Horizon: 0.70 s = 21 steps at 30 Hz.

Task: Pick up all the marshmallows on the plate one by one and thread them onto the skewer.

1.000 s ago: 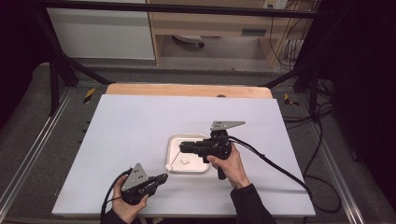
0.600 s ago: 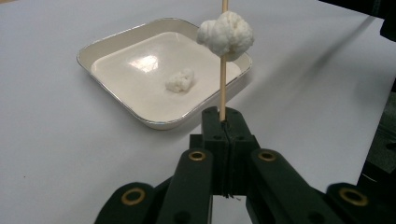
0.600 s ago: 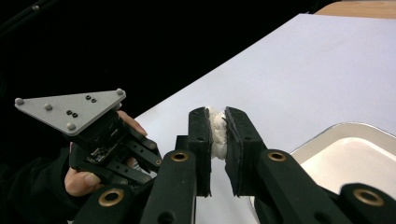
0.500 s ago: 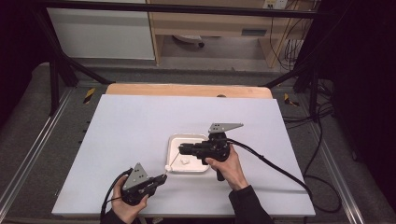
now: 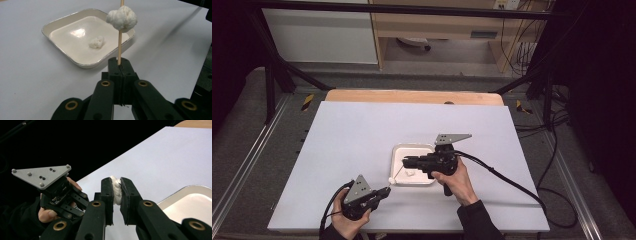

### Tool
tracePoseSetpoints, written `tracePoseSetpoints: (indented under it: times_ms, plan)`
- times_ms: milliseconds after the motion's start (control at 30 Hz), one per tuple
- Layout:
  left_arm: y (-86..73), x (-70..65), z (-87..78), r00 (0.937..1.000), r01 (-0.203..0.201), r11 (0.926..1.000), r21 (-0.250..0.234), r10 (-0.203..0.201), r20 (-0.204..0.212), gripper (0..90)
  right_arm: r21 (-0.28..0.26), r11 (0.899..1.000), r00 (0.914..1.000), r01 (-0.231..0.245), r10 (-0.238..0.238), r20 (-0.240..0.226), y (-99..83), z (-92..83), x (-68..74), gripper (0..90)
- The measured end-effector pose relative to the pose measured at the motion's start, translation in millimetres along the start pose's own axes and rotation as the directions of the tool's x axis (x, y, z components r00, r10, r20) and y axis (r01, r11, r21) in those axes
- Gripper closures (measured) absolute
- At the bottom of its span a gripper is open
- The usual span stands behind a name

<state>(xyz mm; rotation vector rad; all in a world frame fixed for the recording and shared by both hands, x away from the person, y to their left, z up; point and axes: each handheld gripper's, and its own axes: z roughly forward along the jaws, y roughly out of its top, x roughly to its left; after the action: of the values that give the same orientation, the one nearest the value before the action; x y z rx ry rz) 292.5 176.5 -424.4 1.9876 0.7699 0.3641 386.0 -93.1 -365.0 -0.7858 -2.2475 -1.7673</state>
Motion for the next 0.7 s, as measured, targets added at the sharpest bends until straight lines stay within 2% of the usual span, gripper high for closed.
tracePoseSetpoints:
  times_ms: [300, 700]
  plan:
    - [0.5, -0.1, 0.3, 1.0000, 0.007, 0.9999, 0.014, -0.007, -0.004, 89.0, 0.011, 1.000, 0.9994, 0.030, -0.030, 0.020, -3.1, 0.3, 3.5, 81.7]
    - [1.4, -2.4, 1.6, 1.0000, -0.002, 0.9999, 0.012, 0.002, -0.003, 89.0, -0.001, 0.998, 0.9980, 0.062, -0.062, 0.017, -6.7, 2.7, 6.5, 81.7]
